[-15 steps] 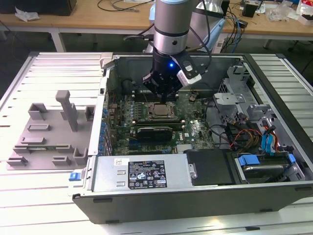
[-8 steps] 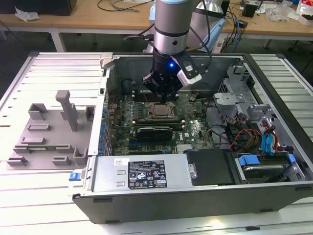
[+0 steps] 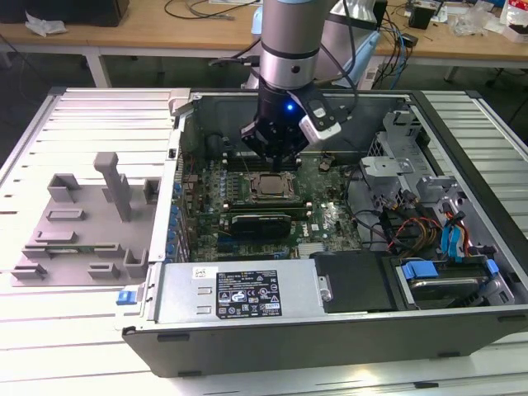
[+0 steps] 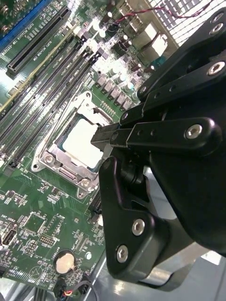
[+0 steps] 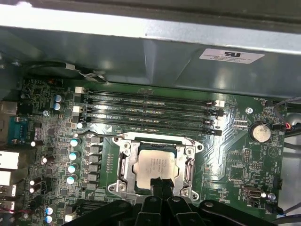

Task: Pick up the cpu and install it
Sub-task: 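Install the first cpu locking lever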

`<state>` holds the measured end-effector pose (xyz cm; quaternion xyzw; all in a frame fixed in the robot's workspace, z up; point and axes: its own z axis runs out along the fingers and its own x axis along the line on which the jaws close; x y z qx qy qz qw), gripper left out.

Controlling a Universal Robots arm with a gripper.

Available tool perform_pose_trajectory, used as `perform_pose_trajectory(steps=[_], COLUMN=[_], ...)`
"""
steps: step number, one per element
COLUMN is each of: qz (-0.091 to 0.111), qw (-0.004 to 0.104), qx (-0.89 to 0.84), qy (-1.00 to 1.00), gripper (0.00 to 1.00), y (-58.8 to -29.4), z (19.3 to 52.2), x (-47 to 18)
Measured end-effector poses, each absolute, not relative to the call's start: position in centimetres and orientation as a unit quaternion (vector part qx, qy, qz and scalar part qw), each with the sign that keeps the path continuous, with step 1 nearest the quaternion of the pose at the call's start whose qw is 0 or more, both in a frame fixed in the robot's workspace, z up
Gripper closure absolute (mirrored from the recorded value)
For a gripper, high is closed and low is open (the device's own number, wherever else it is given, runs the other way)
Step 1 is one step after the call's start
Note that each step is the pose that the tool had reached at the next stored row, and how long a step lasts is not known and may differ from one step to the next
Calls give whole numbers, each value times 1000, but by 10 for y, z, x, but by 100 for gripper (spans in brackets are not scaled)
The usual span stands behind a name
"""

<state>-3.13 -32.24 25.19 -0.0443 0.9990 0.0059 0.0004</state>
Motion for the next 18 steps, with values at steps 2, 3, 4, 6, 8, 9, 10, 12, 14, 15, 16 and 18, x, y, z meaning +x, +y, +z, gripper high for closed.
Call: perform_pose_trajectory(steps=[2,3,4,6,8,9,10,12,14,15,16,18], qz=[6,6,6,6,6,6,6,6,7,7,7,8], qw=[0,0,0,0,1,0,0,0,1,1,1,1], qx=[-44,-44,-44,-44,-44,-44,-44,-44,-44,-44,-44,-44], qy=[999,999,999,999,999,999,999,999,999,999,999,999], gripper=[89,89,89,89,89,89,89,89,89,89,89,89], y=[-322,-322,-322,-322,-322,-322,-322,-322,-322,-322,-322,-322], z=[257,259,262,269,269,270,270,270,270,270,270,270], x=[-31,-31,-31,-31,-31,-31,-31,-31,-33,-36,-42,-48])
